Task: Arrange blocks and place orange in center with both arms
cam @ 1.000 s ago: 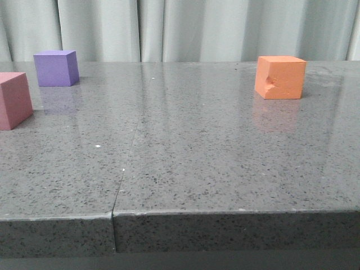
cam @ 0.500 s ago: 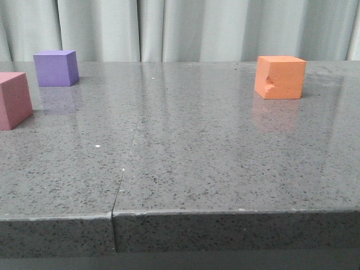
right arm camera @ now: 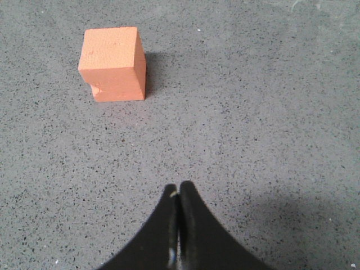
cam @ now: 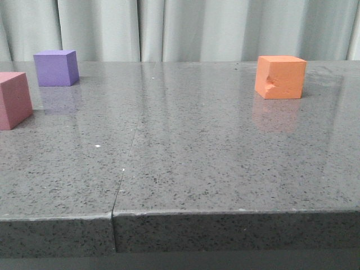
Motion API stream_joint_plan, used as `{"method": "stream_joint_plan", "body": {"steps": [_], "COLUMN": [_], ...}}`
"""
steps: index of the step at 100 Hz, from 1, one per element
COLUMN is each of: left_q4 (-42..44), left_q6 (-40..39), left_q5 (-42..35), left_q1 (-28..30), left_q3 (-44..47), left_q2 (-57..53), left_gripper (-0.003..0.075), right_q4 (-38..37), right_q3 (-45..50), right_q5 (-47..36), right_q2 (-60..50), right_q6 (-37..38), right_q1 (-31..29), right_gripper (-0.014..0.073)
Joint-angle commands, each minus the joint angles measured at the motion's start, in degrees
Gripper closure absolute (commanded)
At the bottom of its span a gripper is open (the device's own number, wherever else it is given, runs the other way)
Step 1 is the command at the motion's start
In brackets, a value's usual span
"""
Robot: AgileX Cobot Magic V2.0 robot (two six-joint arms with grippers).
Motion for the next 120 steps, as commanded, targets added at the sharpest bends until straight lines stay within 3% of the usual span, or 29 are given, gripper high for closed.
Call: {"method": "stream_joint_plan", "body": {"steps": [1,20,25,34,58,120], "left_q4": [0.01,0.01,0.01,0.01,0.01,0.01], "left_q6": [-0.1,-0.1,-0.1,-0.1,-0.1,-0.1], "left_q5": [-4.64,-4.64,-4.64,-4.64,-4.64,-4.64], "left_q1": [0.06,0.06,0.06,0.06,0.06,0.06], "left_q3": [2.35,2.35,2.35,2.35,2.35,2.35], "left_q2": [-1.61,-1.61,-1.61,-1.61,-1.61,-1.61], "left_gripper": [0.0741,0.0741,0.0741,0.0741,0.0741,0.0741], "right_q4": [0.32,0.76,0.76,1.01,1.41,6.92], "right_q3": [-4.06,-11.24,-13.39,-17.9,-30.5,-58.22], "right_q5": [-1.46,3.29,4.43,7.48,15.38,29.09], "right_q2": [1.36,6.91,8.52,11.64,22.16,49.0], "right_q6": [-0.36,-0.39,-0.39,-0.42,-0.42,1.33], "right_q1": [-0.35,0.39,0.93,2.38,6.72,7.19], "right_gripper": [0.0531,0.0015,-0.008,-0.0038,-0.0036,-0.0036]}}
